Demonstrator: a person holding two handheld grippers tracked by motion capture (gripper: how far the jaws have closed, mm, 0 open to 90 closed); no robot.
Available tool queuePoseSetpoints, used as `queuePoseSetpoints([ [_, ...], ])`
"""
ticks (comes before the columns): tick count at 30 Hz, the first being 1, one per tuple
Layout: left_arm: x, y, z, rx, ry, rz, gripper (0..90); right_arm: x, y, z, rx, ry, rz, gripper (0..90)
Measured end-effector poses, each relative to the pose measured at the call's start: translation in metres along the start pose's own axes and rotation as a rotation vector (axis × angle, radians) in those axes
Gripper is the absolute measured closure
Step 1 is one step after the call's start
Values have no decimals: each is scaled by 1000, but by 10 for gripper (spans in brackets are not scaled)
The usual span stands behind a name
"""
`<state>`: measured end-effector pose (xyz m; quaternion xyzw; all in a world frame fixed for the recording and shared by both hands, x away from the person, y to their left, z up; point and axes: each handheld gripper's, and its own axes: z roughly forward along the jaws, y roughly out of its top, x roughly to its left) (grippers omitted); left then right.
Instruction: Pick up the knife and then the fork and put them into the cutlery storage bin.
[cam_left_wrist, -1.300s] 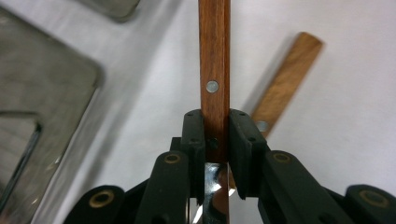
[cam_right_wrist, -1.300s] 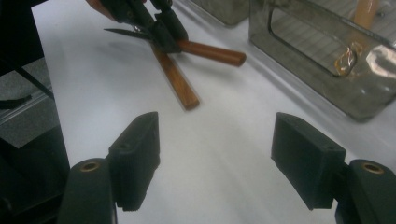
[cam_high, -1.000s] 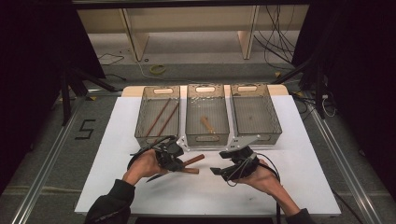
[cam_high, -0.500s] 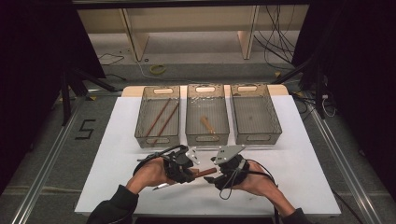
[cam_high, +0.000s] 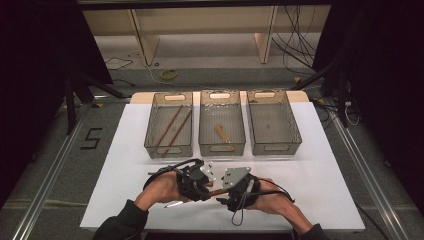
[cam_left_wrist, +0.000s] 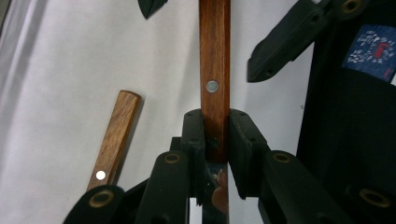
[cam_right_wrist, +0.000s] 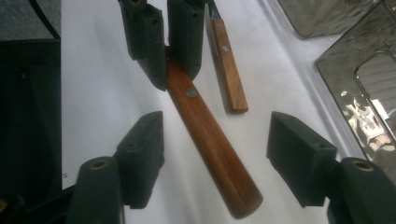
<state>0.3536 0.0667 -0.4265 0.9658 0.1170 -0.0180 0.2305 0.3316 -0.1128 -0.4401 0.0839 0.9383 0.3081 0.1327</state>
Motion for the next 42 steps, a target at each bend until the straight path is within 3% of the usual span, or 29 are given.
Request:
queuePoseSetpoints([
  [14,-1,1,-1,2,-41,-6,767,11,0,4,8,0,-113,643],
  [17,-2,2,0,5,-54,-14,766,12,0,4,6,3,-128,668],
  [20,-1,2,1,27,-66,4,764,15,-1,5,7,2,-171,692],
  [21,-2,1,3,16,-70,-7,763,14,-1,6,4,9,-200,701],
  [23,-3,1,3,10,-80,-8,758,17,-1,5,19,18,-198,724],
  [25,-1,1,3,38,-78,22,744,18,-1,6,17,55,-216,752],
  [26,-4,1,6,12,-88,-11,739,18,-1,5,8,57,-214,762],
  [27,-4,1,7,12,-93,-11,737,19,-2,5,19,75,-214,769],
  [29,-2,1,7,39,-102,21,734,20,-2,5,26,86,-232,778],
  [30,-2,1,7,36,-108,18,732,20,-2,5,22,92,-230,781],
  [33,-2,1,6,18,-107,7,721,18,-2,3,22,93,-219,786],
  [35,-1,2,3,2,-84,11,698,17,-3,2,22,109,-217,789],
  [37,1,2,0,-8,-82,-5,634,16,-3,0,13,108,-197,791],
  [42,4,1,-11,-87,-18,-50,474,16,-3,2,29,105,-178,799],
])
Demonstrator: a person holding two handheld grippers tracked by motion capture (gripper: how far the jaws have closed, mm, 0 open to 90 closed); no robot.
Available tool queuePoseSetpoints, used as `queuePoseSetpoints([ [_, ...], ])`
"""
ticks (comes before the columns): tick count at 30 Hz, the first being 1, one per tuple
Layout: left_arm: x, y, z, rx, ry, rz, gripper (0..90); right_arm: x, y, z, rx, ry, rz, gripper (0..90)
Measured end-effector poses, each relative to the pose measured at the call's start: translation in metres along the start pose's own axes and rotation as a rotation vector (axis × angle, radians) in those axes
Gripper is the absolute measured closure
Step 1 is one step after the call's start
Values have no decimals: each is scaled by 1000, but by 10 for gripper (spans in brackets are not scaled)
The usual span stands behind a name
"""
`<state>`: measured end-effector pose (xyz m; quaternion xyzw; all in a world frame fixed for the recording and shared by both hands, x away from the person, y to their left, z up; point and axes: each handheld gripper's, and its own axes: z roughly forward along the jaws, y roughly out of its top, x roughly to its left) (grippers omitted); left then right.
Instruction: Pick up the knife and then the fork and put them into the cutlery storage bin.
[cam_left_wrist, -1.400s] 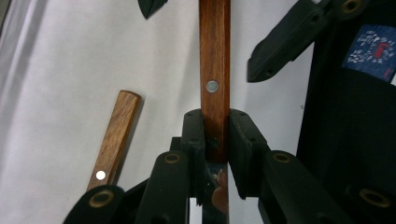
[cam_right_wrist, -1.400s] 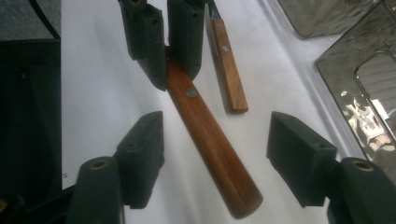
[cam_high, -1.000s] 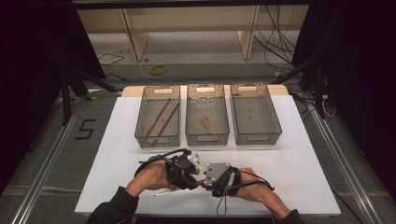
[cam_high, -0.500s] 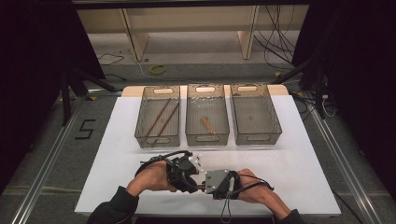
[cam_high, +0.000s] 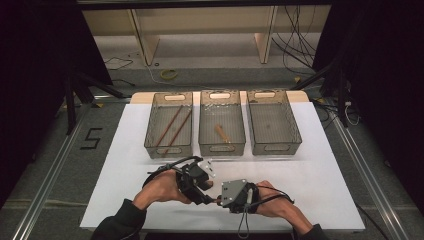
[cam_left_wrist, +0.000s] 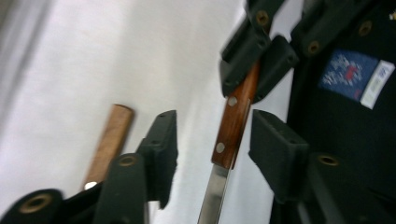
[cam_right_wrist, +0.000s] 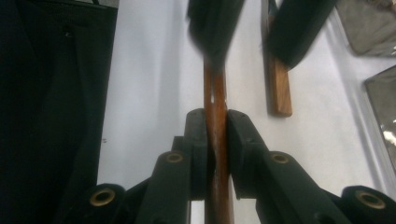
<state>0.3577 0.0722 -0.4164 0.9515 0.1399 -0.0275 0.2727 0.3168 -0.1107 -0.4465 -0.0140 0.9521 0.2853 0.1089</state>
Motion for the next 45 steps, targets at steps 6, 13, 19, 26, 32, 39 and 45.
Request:
queuePoseSetpoints([
  [6,5,-6,-17,-105,66,-42,346,-6,-3,-4,-12,-26,34,814],
  [13,9,-16,-38,-256,155,-81,286,-14,-8,-11,-24,-61,94,816],
  [19,10,-23,-45,-304,178,-113,251,-21,-12,-17,-35,-88,135,817],
  [26,10,-30,-49,-362,206,-144,234,-28,-17,-23,-47,-135,184,817],
  [32,10,-40,-50,-430,241,-169,219,-35,-22,-29,-57,-171,224,817],
  [39,12,-53,-52,-498,261,-201,217,-42,-27,-35,-70,-197,268,817],
  [45,16,-65,-49,-531,280,-245,212,-48,-31,-41,-86,-225,300,817],
])
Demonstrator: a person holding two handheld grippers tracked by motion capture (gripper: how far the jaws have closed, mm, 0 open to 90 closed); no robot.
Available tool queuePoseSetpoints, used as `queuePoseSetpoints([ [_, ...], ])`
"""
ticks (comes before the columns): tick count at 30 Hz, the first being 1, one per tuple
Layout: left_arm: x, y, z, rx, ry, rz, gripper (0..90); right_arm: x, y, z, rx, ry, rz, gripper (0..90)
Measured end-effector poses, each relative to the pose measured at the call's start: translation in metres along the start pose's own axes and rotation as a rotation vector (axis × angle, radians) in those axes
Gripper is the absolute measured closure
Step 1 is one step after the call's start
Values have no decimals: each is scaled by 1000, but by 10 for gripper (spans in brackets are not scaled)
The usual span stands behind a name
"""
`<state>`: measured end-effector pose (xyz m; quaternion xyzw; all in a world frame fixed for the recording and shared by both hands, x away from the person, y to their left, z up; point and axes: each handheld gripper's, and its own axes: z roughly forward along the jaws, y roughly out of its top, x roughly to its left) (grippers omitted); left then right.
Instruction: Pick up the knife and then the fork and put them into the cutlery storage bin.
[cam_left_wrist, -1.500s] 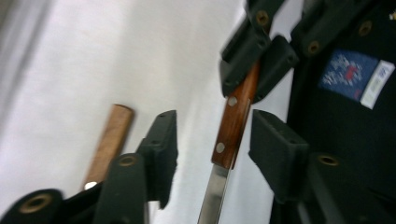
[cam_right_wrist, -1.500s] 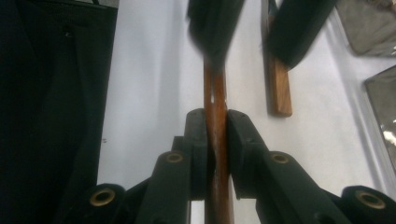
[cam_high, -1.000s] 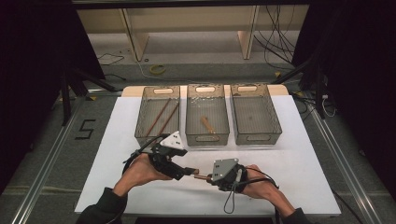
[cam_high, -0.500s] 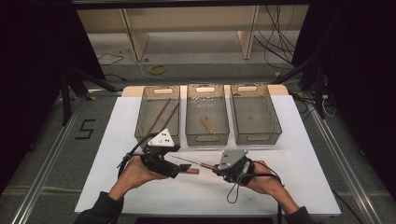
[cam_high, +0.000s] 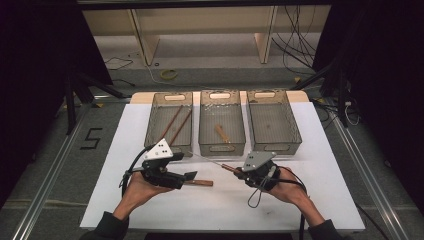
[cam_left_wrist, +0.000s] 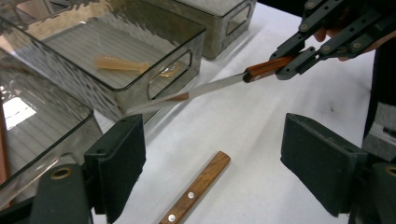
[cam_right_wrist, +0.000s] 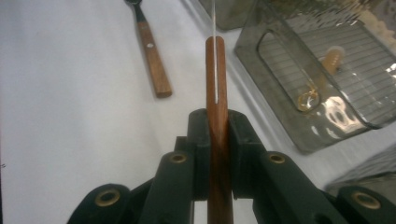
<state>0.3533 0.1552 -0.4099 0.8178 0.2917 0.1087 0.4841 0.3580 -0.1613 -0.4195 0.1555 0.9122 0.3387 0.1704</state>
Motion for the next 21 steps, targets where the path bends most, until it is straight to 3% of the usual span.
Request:
queuePoseSetpoints([
  [11,8,-23,4,-48,29,-68,201,-13,-3,-8,-16,-42,42,817],
  [21,11,-35,5,-57,58,-82,200,-27,-7,-10,-32,-73,105,817],
])
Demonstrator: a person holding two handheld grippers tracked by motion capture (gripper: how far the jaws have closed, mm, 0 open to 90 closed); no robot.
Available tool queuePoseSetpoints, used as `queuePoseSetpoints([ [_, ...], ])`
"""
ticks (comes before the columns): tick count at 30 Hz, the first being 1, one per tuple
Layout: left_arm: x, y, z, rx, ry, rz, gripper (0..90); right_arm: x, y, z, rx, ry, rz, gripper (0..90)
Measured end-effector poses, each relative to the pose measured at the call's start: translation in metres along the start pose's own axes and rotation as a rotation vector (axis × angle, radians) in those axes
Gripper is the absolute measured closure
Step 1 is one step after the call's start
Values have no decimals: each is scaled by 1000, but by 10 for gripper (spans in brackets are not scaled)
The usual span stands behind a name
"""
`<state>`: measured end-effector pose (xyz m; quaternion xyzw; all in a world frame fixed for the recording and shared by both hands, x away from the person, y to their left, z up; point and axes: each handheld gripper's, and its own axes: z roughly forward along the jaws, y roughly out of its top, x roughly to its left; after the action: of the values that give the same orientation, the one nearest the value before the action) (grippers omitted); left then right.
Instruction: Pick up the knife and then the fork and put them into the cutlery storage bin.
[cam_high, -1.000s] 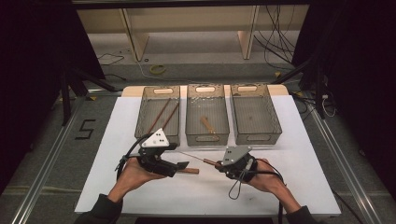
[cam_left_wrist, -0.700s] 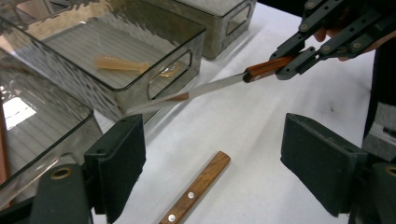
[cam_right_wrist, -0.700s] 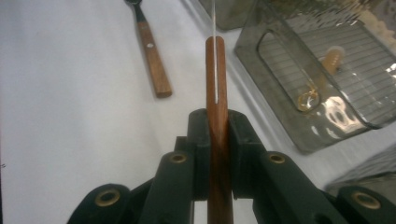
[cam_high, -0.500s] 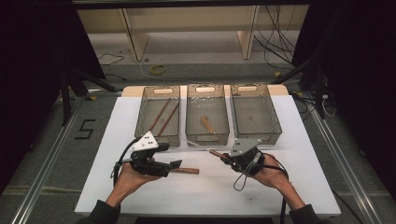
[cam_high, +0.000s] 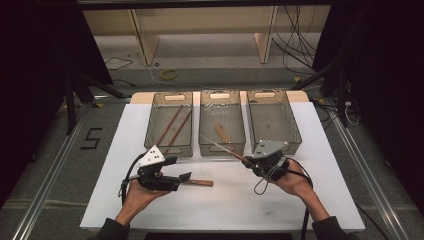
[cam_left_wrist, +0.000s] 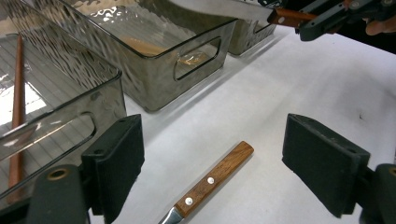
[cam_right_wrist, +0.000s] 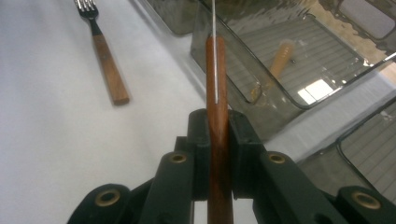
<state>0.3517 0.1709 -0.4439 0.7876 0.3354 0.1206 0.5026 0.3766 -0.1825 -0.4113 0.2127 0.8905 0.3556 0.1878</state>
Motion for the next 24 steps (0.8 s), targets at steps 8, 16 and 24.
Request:
queuePoseSetpoints([
  [8,1,-8,0,16,18,8,195,-16,-1,-1,-3,-30,50,816],
  [16,1,-10,0,29,26,15,194,-35,-3,-2,-7,-71,105,817],
  [24,1,-10,0,31,30,18,195,-54,-7,-4,-16,-114,161,817],
])
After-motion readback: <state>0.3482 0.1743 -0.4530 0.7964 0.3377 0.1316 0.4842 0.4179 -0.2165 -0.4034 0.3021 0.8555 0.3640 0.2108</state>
